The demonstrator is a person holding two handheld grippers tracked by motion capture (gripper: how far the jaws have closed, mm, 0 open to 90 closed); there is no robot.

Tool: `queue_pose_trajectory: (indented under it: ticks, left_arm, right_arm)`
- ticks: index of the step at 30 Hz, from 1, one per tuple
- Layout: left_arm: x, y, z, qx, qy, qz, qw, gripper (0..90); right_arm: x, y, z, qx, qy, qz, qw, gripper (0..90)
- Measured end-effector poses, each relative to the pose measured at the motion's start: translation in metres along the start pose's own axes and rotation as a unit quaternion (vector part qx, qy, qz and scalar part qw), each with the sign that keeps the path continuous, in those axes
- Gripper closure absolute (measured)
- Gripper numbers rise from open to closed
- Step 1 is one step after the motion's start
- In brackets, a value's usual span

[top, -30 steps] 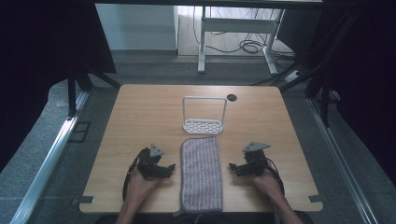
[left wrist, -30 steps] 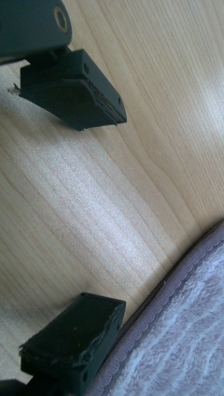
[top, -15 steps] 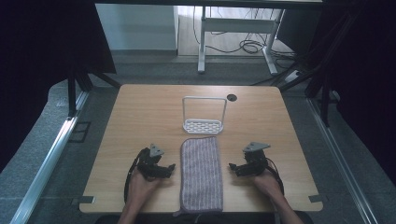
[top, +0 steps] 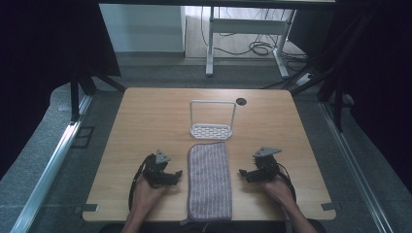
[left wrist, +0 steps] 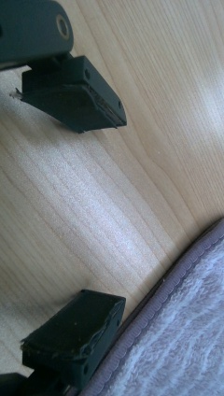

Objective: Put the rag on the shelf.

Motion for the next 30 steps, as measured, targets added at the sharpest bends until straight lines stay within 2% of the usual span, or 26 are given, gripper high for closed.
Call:
queue_pose_trajectory:
  ticks: [4,5,12,17,19,20,21,25,29,30]
  left_arm:
    - [0.0,0.0,0.001,0.006,0.003,0.001,1.0,13.8]
    - [-0.001,0.0,0.001,0.014,0.0,0.001,0.9999,14.3]
    - [-0.008,-0.001,0.002,0.024,0.001,0.003,0.9997,15.8]
    - [-0.017,-0.002,0.001,0.029,0.006,0.007,0.9995,19.4]
    - [-0.022,-0.001,0.001,0.035,0.005,0.012,0.9993,20.1]
    - [-0.027,0.001,0.003,0.049,0.007,0.013,0.9987,22.7]
    - [-0.027,0.001,0.003,0.049,0.007,0.013,0.9987,23.9]
    - [-0.042,0.009,0.005,0.06,0.031,0.011,0.9976,26.4]
    - [-0.053,0.014,0.006,0.068,0.036,0.015,0.9969,29.2]
    - [-0.06,0.019,0.006,0.069,0.043,0.018,0.9965,30.0]
  right_arm:
    - [-0.002,-0.003,0.002,-0.005,0.008,-0.007,0.9999,13.9]
    - [-0.002,-0.003,0.002,-0.005,0.007,-0.007,0.9999,13.9]
    - [-0.008,-0.006,0.006,-0.006,0.018,-0.001,0.9998,14.5]
    - [-0.019,-0.006,0.006,-0.015,0.043,0.005,0.999,15.3]
    - [-0.02,-0.006,0.006,-0.02,0.047,0.006,0.9987,15.4]
    - [-0.024,-0.004,0.005,-0.022,0.05,0.006,0.9985,15.7]
    - [-0.024,-0.004,0.005,-0.022,0.05,0.006,0.9985,15.7]
    - [-0.034,0.001,0.0,-0.037,0.046,0.004,0.9983,25.2]
    - [-0.042,0.006,-0.004,-0.044,0.038,0.006,0.9983,31.1]
    - [-0.048,0.011,-0.006,-0.048,0.039,0.006,0.9981,33.9]
Point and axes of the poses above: each handheld gripper's, and its own axes: y roughly forward along the jaws, x roughly out of its underside, z roughly to its right, the point moved 3 cm from there along y, roughly forward along the jaws, and after that the axes turned 10 degrees about z, right-handed, at the moved point
